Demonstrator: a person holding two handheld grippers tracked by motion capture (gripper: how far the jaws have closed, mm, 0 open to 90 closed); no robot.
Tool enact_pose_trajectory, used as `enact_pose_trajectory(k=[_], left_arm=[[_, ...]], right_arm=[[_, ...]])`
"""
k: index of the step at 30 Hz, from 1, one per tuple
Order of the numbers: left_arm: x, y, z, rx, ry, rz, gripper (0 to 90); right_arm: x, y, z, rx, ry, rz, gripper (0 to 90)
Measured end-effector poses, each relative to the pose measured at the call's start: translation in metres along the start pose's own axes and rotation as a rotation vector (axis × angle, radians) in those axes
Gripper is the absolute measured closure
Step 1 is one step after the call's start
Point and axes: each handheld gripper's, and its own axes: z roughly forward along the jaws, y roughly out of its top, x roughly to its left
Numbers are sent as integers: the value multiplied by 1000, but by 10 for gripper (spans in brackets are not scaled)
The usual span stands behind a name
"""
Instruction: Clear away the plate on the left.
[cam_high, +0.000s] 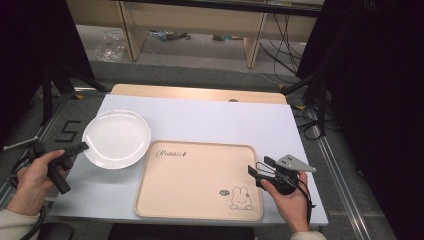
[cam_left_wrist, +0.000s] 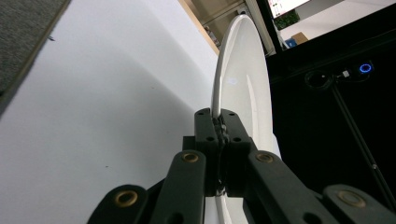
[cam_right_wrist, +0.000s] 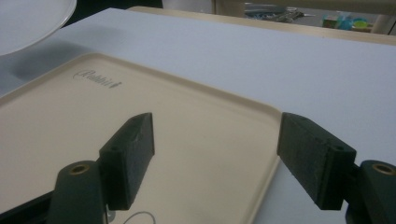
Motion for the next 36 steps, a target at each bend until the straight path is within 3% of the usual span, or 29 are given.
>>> enact_pose_trajectory(k=[4, 5, 9, 11, 15, 16, 25, 27, 36], left_arm=[[-4, -2, 2, 16, -1, 11, 874], [-5, -2, 2, 17, -3, 10, 874], [-6, -3, 2, 22, -10, 15, 874], [-7, -3, 3, 25, -12, 19, 874], [-9, -4, 3, 31, -18, 27, 875], [-10, -5, 3, 35, -20, 45, 874], [-15, -9, 7, 48, -46, 26, 874], [-16, -9, 7, 49, -46, 27, 874], [-20, -11, 9, 67, -60, 47, 874]], right_arm=[[0, 1, 1, -5, 4, -6, 283], [-1, 1, 0, -4, -29, -30, 283], [1, 1, 3, -27, -11, -15, 283], [3, 1, 3, -22, 1, 5, 283], [3, 2, 2, -19, -15, -17, 283], [4, 2, 2, 3, -18, -19, 283], [3, 2, 3, -19, -6, -16, 282], [3, 2, 2, 1, -10, -19, 282], [2, 2, 2, -4, -22, -35, 283]])
